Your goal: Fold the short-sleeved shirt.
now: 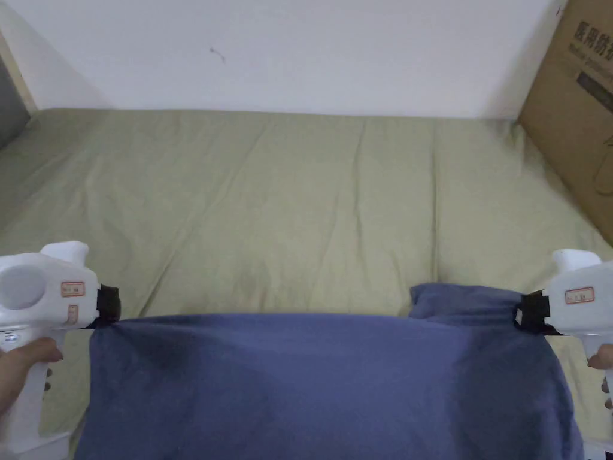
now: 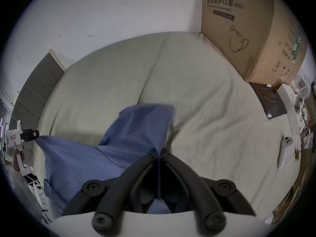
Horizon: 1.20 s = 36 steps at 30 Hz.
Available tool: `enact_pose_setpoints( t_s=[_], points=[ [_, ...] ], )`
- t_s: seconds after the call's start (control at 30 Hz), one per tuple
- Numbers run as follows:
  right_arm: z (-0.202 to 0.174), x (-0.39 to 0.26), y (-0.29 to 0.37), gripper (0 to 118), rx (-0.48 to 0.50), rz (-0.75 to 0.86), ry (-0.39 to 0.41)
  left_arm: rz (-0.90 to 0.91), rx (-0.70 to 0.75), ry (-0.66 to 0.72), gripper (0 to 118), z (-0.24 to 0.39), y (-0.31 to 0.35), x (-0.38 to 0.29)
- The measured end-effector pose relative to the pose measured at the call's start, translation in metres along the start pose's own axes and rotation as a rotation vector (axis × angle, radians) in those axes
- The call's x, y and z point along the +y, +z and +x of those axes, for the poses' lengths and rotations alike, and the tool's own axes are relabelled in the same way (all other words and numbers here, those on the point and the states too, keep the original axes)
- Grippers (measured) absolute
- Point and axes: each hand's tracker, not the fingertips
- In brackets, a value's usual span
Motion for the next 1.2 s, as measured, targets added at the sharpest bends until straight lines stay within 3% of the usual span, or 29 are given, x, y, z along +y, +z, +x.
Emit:
enact_pose_setpoints(
  t_s=[0.2, 0.37, 0.47, 0.63, 0.83, 0.87, 0.9, 0.97, 1.0, 1.03, 1.2],
  points=[
    [0.006, -0.041, 0.063, 0, 0.011, 0.050, 0.005, 0.058, -0.007, -0.069, 0, 0.006, 0.074, -0.042],
    [0.014, -0.115, 0.106, 0, 0.020, 0.036, 0.003, 0.021, 0.006, -0.118, 0, -0.003, 0.113, -0.110],
    [0.016, -0.170, 0.116, 0, 0.013, -0.028, 0.022, -0.046, 0.005, -0.125, 0, -0.015, 0.123, -0.157],
    [0.025, -0.247, 0.112, 0, 0.006, -0.152, -0.048, -0.168, 0.019, -0.068, 0, -0.040, 0.117, -0.220],
    [0.035, -0.275, 0.100, 0, 0.007, -0.156, -0.083, -0.203, 0.026, -0.067, 1, -0.048, 0.105, -0.247],
    [0.035, -0.273, 0.100, 1, 0.002, -0.141, -0.085, -0.190, 0.030, -0.071, 6, -0.047, 0.104, -0.247],
    [0.034, -0.271, 0.100, 8, 0.006, -0.140, -0.083, -0.179, 0.029, -0.069, 19, -0.046, 0.105, -0.245],
    [0.028, -0.266, 0.104, 59, -0.022, -0.141, -0.065, -0.167, 0.052, -0.075, 69, -0.046, 0.107, -0.242],
    [0.025, -0.263, 0.106, 71, -0.060, -0.142, -0.027, -0.175, 0.070, -0.081, 88, -0.045, 0.108, -0.239],
    [0.022, -0.260, 0.109, 71, -0.077, -0.131, 0.001, -0.176, 0.075, -0.080, 97, -0.046, 0.109, -0.237],
    [-0.005, -0.232, 0.133, 70, -0.040, -0.025, 0.037, -0.069, -0.019, -0.006, 95, -0.037, 0.133, -0.214]
  ],
)
